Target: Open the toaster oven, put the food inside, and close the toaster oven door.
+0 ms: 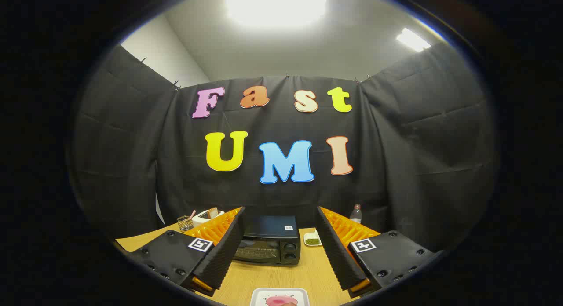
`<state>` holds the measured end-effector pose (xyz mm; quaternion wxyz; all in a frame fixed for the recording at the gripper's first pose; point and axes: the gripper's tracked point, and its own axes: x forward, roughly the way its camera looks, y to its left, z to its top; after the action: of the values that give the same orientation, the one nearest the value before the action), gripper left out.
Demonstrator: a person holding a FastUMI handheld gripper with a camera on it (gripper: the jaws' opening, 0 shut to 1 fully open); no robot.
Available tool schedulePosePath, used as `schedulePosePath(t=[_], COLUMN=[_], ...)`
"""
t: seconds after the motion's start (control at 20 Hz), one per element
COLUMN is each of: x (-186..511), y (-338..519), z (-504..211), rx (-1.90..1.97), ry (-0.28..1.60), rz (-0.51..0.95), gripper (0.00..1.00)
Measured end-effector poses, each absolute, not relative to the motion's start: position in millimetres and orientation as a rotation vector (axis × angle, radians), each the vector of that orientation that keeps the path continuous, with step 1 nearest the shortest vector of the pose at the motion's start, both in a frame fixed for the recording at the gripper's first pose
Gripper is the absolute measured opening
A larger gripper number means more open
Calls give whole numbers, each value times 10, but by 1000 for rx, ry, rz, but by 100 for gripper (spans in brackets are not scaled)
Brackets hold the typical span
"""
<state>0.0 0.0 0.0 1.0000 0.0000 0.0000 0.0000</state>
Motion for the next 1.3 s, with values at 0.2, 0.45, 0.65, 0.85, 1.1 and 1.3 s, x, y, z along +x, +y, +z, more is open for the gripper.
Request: schedulePosePath(t=[0.2, 0.45, 0.65, 0.85, 1.1, 1.3], x=[5, -17, -7, -11, 47, 220], y=[15, 19, 51, 82, 156, 311], z=[3, -64, -95, -97, -187, -278], rx=[7, 5, -4, -3, -1, 17], ry=[-1, 15, 23, 19, 37, 55], rz=[8, 12, 17, 24, 34, 56], gripper=[98, 98, 98, 98, 98, 98])
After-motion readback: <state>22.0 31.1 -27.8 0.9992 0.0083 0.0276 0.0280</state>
